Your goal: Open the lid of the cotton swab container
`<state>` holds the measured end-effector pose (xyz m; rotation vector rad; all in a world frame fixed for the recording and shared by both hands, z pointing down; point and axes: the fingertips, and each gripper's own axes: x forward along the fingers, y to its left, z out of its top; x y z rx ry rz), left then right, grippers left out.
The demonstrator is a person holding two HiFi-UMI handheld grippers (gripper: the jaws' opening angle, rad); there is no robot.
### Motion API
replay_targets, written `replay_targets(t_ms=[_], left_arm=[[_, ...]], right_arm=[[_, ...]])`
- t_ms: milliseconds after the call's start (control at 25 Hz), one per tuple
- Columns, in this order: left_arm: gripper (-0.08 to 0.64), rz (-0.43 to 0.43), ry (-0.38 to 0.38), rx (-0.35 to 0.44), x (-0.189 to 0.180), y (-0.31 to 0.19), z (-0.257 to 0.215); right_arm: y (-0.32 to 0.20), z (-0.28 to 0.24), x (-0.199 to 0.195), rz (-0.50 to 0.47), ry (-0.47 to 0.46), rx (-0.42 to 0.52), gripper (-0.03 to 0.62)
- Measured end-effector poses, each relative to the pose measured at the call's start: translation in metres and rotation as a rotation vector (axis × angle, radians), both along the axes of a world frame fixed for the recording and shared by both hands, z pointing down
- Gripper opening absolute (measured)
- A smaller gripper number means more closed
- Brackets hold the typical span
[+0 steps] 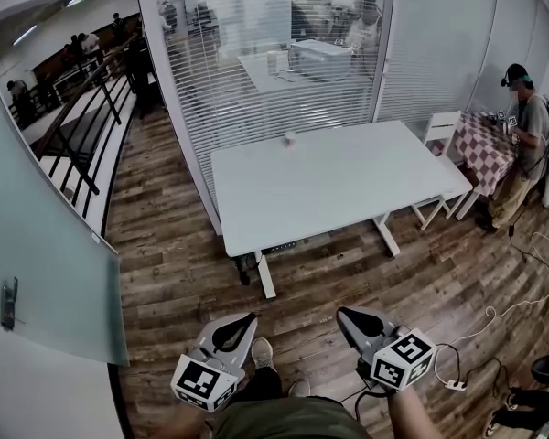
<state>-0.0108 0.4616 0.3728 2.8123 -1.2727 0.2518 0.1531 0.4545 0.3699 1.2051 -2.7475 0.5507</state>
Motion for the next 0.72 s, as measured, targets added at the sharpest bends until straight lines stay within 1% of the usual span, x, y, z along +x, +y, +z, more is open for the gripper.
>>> replay_targets(t_ms=[360, 520, 720], left_arm=[[0.009, 0.016, 0.006, -0.007, -0.01, -0.046, 0.007], [0.009, 0.018, 0.008, -0.002, -0.023, -0.074, 0.007], [0.009, 0.032, 0.013, -0.025, -0.034, -0.108, 0.018]], right_arm=[[-0.042, 0.011, -0.007, 0.02, -0.015, -0.025, 0.009], [-0.067, 0.012, -0.021, 0.024, 0.001, -0.03, 0.009], [-0.101, 0.019, -0.037, 0.024, 0.0, -0.045, 0.009]])
